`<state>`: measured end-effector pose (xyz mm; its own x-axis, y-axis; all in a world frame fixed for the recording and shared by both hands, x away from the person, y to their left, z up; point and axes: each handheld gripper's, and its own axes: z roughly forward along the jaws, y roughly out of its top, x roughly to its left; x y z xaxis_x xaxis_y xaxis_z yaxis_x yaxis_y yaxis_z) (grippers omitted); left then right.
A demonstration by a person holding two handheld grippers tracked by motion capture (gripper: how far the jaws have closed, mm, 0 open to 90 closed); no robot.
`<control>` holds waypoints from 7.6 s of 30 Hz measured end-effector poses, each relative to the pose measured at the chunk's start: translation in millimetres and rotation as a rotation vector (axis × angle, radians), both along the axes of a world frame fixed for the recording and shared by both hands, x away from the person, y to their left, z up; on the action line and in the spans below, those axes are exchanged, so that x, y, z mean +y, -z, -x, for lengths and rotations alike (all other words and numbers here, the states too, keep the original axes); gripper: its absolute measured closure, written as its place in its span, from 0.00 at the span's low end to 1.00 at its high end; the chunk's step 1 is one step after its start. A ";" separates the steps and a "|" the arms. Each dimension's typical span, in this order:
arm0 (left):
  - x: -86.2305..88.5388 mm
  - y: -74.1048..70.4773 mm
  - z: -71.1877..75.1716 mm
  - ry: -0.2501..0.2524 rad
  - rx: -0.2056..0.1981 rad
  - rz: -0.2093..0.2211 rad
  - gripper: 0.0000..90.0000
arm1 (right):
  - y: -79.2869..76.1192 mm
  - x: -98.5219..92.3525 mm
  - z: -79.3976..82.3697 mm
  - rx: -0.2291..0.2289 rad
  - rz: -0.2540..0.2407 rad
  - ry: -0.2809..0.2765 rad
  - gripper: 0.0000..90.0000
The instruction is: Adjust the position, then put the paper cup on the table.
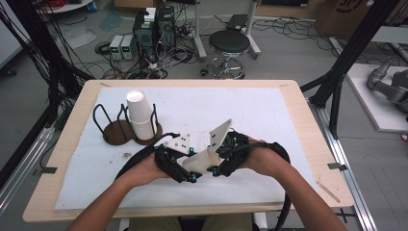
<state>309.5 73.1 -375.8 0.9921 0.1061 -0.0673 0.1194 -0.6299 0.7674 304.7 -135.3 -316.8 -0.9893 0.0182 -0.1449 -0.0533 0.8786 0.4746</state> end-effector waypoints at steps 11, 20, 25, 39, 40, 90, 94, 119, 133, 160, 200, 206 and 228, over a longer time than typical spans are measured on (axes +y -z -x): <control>-5.9 5.3 1.5 0.023 0.014 -0.036 0.41 | 2.7 3.9 2.5 0.014 0.026 -0.017 0.39; -1.6 4.7 1.2 -0.006 -0.027 0.031 0.41 | -0.8 -7.0 -1.0 0.023 -0.100 0.046 0.25; 6.3 6.9 -1.1 -0.053 -0.035 0.103 0.41 | -3.1 -24.3 -1.7 0.043 -0.275 0.099 0.24; 23.1 18.2 0.4 -0.131 -0.044 0.260 0.41 | 15.1 -77.0 0.1 0.009 -0.623 0.301 0.23; 23.9 18.9 0.6 -0.136 -0.047 0.270 0.41 | 16.6 -79.7 0.6 0.001 -0.637 0.315 0.23; 54.4 24.7 -18.2 -0.308 -0.203 0.644 0.39 | 76.9 -150.5 8.1 -0.098 -0.709 0.618 0.23; 50.2 24.5 -22.6 -0.317 -0.221 0.671 0.39 | 76.5 -150.8 7.8 -0.101 -0.714 0.621 0.23; 32.2 63.5 -60.2 -0.409 -0.179 0.577 0.39 | 78.1 -151.1 8.2 -0.094 -0.706 0.614 0.23; 13.0 75.8 -82.9 -0.536 -0.097 0.294 0.39 | 77.2 -151.7 10.1 -0.087 -0.710 0.603 0.23; 15.1 74.1 -67.5 -0.557 -0.069 0.046 0.38 | 74.3 -155.1 15.7 -0.089 -0.718 0.617 0.23; 114.2 35.8 19.7 -0.652 -0.242 0.500 0.20 | 89.4 -160.6 16.6 -0.096 -0.661 0.680 0.23; 123.0 34.8 25.5 -0.674 -0.243 0.504 0.20 | 90.8 -161.6 18.2 -0.103 -0.654 0.690 0.23; 134.9 36.8 36.7 -0.677 -0.250 0.526 0.20 | 87.2 -156.7 28.2 -0.123 -0.669 0.714 0.23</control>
